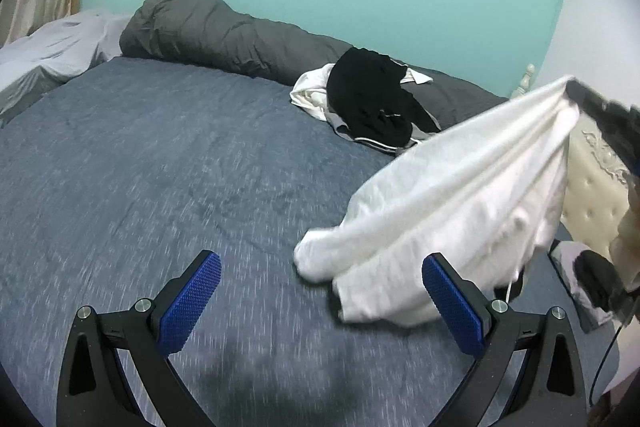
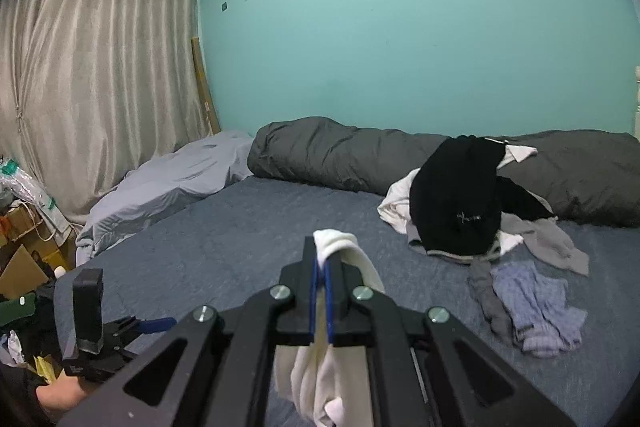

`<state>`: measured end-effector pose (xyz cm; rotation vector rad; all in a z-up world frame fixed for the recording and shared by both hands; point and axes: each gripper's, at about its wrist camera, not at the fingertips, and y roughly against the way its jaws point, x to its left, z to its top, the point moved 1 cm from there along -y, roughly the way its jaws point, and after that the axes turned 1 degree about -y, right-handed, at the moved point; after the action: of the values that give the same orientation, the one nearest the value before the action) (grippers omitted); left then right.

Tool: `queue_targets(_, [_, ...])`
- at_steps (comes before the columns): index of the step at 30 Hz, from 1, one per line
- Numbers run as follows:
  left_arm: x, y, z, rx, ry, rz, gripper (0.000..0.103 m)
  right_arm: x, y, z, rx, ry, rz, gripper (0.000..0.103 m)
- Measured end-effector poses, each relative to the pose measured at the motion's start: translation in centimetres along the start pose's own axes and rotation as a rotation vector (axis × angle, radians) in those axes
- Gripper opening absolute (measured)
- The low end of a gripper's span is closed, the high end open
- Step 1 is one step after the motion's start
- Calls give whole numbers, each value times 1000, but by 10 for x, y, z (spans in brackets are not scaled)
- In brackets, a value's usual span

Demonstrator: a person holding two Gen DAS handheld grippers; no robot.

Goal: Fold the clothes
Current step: 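Lift the white shirt off the pile with the right gripper, then lower the white shirt onto the open bed with the right gripper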

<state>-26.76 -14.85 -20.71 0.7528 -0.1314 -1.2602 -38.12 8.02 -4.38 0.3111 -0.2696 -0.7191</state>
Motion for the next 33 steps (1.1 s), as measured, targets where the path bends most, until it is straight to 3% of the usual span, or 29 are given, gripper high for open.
queue_targets(8, [5, 39, -38, 29, 59, -1, 103, 13, 27, -80, 173, -114, -62, 3])
queue_targets(20, [2, 31, -79, 48, 69, 20, 103, 3, 11, -180, 314, -364, 37, 5])
queue_targets(22, [1, 26, -85, 47, 68, 25, 103, -4, 11, -195, 315, -416, 30, 7])
queue_targets(24, [0, 19, -94, 52, 64, 22, 103, -11, 12, -205, 309, -465, 21, 16])
queue_targets(26, [1, 8, -101, 69, 56, 20, 103, -21, 16, -218, 286, -529, 4, 36])
queue_targets(33, [3, -19, -106, 83, 19, 36, 103, -52, 38, -233, 165, -586, -59, 40])
